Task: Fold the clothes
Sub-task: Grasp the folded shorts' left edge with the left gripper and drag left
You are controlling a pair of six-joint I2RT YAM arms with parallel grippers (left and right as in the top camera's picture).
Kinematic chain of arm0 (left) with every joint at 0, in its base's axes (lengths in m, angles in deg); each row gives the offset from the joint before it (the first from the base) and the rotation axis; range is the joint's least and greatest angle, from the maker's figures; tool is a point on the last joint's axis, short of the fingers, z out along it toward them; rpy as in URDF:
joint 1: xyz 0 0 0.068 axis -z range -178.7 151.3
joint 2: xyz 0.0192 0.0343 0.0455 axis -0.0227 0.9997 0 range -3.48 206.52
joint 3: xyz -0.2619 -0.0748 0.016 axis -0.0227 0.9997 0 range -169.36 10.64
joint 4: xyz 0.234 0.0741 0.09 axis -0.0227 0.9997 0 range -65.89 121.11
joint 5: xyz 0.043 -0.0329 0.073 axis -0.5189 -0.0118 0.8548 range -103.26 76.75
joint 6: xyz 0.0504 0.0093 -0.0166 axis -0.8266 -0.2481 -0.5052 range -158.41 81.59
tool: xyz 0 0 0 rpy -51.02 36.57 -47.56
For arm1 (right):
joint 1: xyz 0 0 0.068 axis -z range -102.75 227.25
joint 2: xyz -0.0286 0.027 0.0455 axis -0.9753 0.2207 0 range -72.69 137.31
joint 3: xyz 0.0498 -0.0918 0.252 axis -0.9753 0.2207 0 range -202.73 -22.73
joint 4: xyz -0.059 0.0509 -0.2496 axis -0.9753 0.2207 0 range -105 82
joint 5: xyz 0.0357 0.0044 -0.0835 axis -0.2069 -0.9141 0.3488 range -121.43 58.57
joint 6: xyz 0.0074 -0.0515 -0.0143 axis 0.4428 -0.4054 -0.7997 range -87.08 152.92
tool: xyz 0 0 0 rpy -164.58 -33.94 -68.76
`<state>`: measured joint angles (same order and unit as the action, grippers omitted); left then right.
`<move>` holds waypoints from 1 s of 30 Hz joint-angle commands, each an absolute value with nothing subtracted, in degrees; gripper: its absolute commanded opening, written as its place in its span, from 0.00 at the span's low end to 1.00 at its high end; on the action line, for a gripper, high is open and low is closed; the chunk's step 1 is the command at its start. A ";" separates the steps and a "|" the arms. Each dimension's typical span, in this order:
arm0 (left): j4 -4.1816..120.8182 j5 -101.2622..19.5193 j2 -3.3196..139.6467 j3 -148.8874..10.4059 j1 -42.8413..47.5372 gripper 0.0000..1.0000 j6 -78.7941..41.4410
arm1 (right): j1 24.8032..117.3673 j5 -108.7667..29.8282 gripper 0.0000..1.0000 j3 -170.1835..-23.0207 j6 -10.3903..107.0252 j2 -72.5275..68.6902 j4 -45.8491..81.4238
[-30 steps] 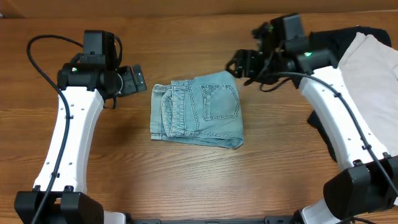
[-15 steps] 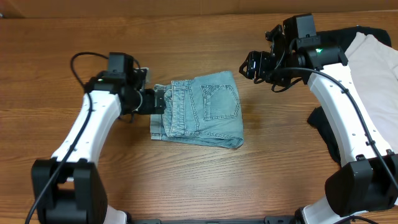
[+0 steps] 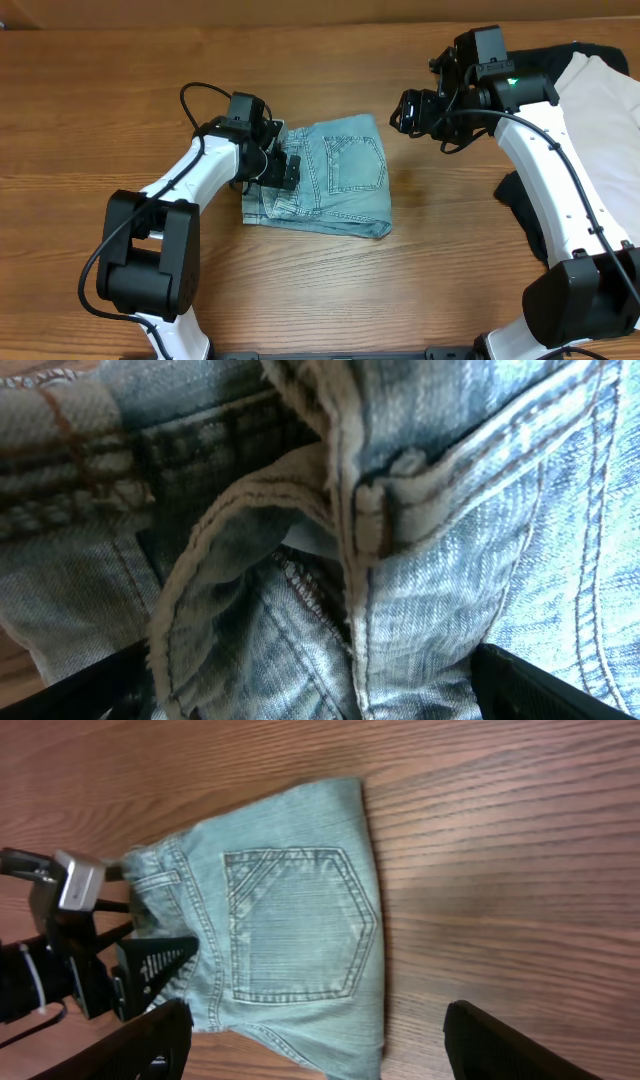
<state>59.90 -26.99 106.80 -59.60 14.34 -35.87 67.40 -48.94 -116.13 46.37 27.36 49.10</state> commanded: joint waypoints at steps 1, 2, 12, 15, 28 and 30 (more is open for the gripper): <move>59.60 -27.82 111.10 -59.01 14.73 1.00 -36.52 | 67.27 -47.50 0.84 -116.55 45.94 27.51 48.94; 59.66 -27.54 111.47 -59.01 14.73 1.00 -36.54 | 67.27 -47.50 0.84 -116.55 45.96 27.51 48.94; 60.14 -15.65 120.00 -59.01 15.74 0.12 -28.89 | 67.27 -47.24 0.84 -116.55 45.94 27.51 49.27; 59.75 -14.66 121.92 -59.01 15.49 0.04 -27.17 | 67.27 -46.80 0.84 -116.55 45.94 27.51 49.40; 52.82 -19.39 122.51 -60.76 1.62 0.04 -7.17 | 67.27 -46.41 0.84 -116.55 45.63 27.51 50.12; 51.25 -22.62 122.51 -61.37 -2.82 0.04 -3.32 | 67.25 -46.41 0.84 -116.55 45.04 27.51 50.12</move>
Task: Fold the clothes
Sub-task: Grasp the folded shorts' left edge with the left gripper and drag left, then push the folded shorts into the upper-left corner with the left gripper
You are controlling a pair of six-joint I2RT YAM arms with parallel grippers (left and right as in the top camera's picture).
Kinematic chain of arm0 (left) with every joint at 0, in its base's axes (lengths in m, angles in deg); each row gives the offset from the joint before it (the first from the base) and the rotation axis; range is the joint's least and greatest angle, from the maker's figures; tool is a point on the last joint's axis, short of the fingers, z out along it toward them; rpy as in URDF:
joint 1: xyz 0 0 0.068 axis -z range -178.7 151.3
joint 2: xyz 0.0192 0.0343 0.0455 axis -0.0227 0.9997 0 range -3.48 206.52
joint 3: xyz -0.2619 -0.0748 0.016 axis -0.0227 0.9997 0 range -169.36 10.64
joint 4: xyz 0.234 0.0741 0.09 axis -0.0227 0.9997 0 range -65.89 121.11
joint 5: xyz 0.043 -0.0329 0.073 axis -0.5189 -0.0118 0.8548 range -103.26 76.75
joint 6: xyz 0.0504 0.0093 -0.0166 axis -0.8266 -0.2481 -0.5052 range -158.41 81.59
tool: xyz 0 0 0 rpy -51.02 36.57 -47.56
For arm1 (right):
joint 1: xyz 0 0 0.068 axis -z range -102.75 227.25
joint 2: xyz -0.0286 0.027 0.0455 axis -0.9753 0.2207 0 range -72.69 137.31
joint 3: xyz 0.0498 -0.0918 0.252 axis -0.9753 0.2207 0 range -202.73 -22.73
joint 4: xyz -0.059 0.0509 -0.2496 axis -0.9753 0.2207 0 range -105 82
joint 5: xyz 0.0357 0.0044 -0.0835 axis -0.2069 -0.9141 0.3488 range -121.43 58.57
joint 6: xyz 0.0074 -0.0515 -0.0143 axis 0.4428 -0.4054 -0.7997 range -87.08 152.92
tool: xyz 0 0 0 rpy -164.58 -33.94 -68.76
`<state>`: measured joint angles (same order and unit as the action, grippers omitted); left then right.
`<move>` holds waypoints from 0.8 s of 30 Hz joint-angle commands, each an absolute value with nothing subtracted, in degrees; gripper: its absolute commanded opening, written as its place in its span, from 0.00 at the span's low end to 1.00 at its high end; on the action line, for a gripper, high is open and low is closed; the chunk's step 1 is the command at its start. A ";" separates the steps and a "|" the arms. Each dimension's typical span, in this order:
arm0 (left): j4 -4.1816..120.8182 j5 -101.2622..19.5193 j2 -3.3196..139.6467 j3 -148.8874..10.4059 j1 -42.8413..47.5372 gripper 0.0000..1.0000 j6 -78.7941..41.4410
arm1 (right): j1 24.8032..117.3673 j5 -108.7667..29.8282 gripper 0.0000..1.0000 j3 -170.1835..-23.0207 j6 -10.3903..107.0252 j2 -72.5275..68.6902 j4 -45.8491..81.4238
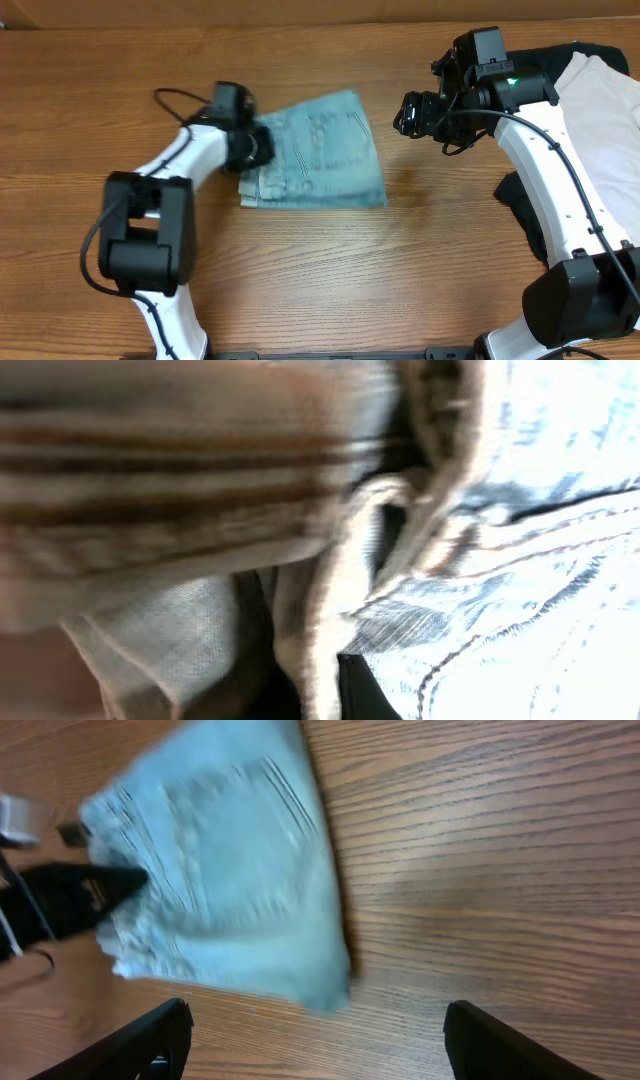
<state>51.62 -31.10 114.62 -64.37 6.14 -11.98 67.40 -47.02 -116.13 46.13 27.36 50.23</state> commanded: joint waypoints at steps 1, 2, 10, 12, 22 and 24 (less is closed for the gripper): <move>50.37 -23.87 122.51 -61.55 -4.81 0.04 -0.42 | 67.27 -46.41 0.84 -116.55 45.04 27.51 50.10; 49.39 -24.98 122.51 -61.59 -6.76 0.04 3.04 | 67.27 -46.41 0.84 -116.55 45.04 27.51 50.08; 43.23 -28.06 122.51 -61.59 -18.41 0.04 29.94 | 67.27 -46.41 0.84 -116.55 44.84 27.51 50.06; 42.24 -27.43 122.51 -61.59 -20.42 0.04 34.21 | 67.27 -46.39 0.84 -116.55 44.84 27.53 50.08; 33.87 -22.47 122.51 -61.57 -26.40 0.04 42.47 | 67.25 -45.47 0.85 -116.55 44.84 27.62 50.17; 31.12 -21.64 122.51 -61.57 -27.41 0.04 43.45 | 67.25 -45.36 0.85 -116.55 44.84 27.62 50.45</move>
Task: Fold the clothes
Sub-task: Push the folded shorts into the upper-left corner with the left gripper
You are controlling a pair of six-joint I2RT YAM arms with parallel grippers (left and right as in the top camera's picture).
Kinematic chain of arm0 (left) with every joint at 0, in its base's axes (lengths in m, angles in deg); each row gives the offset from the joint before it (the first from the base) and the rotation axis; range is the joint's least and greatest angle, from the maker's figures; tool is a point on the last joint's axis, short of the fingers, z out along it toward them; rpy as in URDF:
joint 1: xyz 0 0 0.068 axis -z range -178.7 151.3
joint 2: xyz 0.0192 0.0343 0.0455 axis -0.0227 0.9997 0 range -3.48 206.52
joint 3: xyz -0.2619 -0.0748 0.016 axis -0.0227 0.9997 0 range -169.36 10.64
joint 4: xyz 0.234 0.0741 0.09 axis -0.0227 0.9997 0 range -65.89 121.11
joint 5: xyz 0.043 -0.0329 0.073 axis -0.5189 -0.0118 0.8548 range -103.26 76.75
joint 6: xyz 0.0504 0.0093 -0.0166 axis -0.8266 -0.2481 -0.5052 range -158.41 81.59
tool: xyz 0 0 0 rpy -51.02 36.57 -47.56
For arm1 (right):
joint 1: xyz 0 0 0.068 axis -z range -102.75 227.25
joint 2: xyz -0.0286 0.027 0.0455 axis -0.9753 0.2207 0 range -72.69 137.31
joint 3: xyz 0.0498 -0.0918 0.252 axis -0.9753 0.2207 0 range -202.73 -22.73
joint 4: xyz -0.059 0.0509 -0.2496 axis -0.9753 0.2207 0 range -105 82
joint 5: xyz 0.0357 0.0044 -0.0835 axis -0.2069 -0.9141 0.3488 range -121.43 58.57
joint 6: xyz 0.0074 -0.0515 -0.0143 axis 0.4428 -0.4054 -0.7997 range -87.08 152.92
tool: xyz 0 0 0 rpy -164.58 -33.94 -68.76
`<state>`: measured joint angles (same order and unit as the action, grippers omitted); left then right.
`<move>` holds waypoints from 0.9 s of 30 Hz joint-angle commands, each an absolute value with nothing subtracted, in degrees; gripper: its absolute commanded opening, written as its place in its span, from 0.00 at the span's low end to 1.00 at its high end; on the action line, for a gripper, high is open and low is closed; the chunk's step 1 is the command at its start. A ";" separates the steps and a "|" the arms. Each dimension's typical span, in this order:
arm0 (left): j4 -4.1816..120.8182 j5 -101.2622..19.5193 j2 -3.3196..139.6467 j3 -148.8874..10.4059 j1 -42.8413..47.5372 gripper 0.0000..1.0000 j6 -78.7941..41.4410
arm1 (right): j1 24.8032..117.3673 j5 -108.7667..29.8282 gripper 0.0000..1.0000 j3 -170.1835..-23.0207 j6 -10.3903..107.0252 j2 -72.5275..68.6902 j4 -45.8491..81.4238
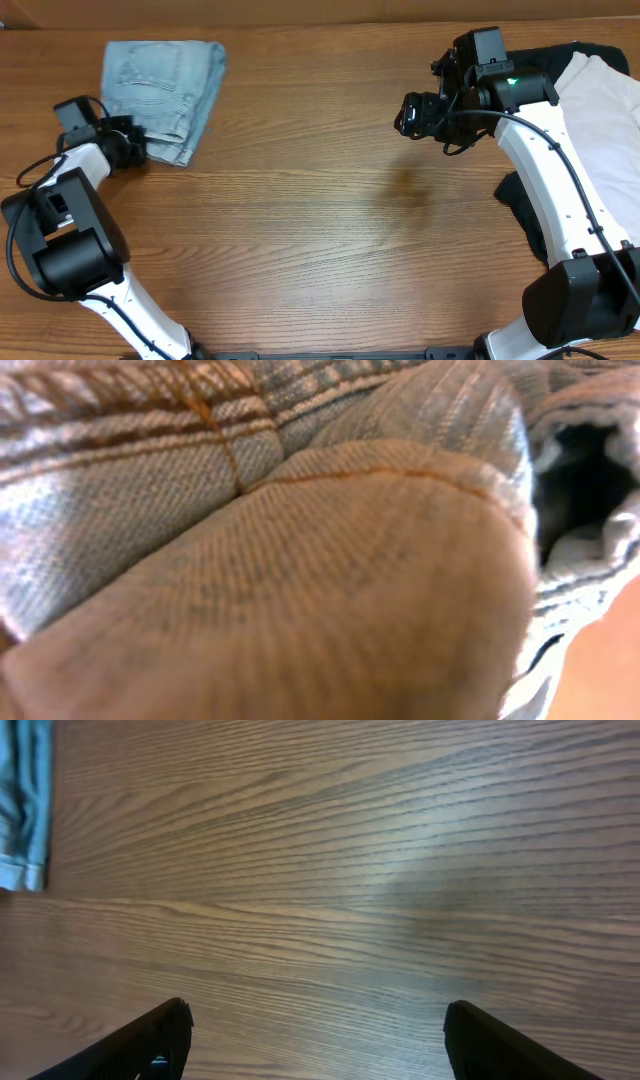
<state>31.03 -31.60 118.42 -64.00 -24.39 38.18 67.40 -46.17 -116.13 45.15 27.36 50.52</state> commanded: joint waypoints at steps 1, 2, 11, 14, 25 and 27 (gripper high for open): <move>29.11 -21.64 122.51 -61.57 -28.13 0.04 43.26 | 67.25 -45.34 0.85 -116.55 44.84 27.62 50.82; 28.17 -21.64 122.51 -61.59 -28.61 0.04 42.86 | 67.25 -45.32 0.85 -116.55 44.84 27.62 51.17; 24.71 -19.06 122.51 -61.59 -32.50 0.04 29.16 | 67.25 -44.94 0.85 -116.55 44.91 27.62 51.59; 23.80 -18.71 122.51 -61.61 -33.68 0.04 21.64 | 67.25 -44.94 0.84 -116.55 44.89 27.62 51.52; 17.81 -12.15 122.53 -61.61 -32.39 0.04 -0.04 | 67.25 -44.97 0.85 -116.55 44.93 27.62 51.11; 16.41 -11.71 122.53 -61.61 -31.69 0.04 -0.26 | 67.25 -44.94 0.85 -116.55 44.93 27.62 51.11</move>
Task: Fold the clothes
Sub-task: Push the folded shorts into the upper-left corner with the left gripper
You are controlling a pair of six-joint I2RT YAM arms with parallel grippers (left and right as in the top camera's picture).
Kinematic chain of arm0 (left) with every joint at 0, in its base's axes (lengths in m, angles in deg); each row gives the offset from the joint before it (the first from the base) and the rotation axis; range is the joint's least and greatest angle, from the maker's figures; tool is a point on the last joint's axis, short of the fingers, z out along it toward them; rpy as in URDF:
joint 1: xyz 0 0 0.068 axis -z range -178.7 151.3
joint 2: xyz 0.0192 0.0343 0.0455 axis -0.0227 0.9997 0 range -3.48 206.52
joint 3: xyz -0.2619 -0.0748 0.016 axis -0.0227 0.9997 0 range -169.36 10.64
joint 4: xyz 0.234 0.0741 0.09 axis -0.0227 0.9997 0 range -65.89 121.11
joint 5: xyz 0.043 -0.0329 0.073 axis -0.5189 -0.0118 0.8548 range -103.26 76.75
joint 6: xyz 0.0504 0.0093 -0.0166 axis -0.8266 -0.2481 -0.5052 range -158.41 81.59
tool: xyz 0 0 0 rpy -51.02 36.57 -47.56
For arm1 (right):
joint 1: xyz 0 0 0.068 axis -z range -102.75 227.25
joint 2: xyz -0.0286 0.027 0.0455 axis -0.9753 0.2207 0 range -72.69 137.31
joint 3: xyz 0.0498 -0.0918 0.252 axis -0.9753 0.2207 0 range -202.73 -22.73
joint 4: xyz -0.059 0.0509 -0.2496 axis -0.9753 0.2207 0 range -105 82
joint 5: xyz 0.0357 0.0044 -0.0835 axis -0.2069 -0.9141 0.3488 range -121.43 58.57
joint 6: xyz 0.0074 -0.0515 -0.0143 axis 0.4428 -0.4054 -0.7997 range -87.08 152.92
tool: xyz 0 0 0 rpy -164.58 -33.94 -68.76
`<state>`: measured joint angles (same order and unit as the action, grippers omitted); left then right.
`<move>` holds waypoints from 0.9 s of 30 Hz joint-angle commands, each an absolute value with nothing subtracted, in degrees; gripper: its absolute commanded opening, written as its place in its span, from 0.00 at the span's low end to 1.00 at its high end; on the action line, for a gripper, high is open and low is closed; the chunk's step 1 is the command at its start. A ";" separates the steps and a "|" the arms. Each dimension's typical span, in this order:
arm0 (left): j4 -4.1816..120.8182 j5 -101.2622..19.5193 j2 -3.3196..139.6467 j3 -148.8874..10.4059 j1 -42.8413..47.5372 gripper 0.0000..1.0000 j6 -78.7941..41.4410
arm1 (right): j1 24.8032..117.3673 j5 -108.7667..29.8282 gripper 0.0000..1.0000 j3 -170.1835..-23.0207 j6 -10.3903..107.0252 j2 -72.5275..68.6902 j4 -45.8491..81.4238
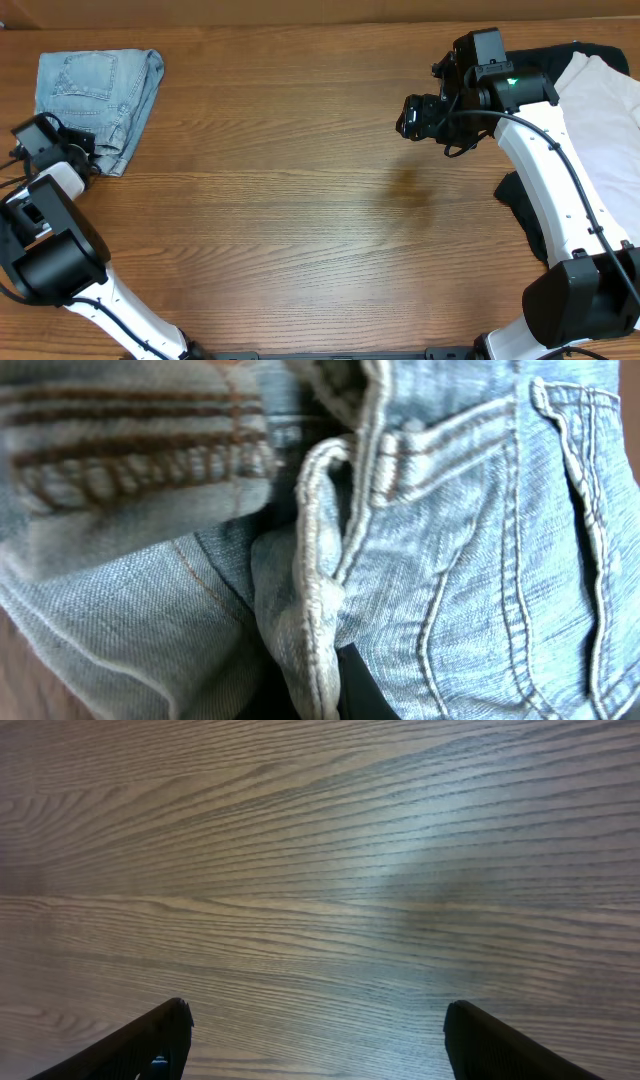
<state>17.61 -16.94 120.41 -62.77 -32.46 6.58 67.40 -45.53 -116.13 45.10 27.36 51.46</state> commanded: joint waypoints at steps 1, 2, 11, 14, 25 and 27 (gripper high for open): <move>15.75 -11.19 122.53 -61.61 -31.30 0.04 -0.24 | 67.25 -44.94 0.85 -116.55 44.93 27.62 51.11; 15.29 -10.71 122.60 -61.61 -31.08 0.04 -0.20 | 67.25 -44.94 0.85 -116.55 44.93 27.62 51.09; 12.19 -8.13 126.64 -61.96 -28.39 0.04 1.95 | 67.25 -44.97 0.85 -116.55 44.93 27.69 49.99; 12.06 -8.17 128.87 -62.92 -27.83 0.04 2.95 | 67.25 -44.97 0.85 -116.55 44.93 27.69 49.91; 11.91 -8.39 130.34 -66.05 -26.36 0.04 2.91 | 67.25 -44.97 0.85 -116.55 44.93 27.77 49.38; 11.93 -8.87 130.34 -66.71 -25.92 0.04 2.93 | 67.25 -44.97 0.85 -116.55 45.06 27.80 49.27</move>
<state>10.35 -7.21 126.07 -66.84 -28.02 3.17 67.40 -45.53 -116.13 45.08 27.36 49.71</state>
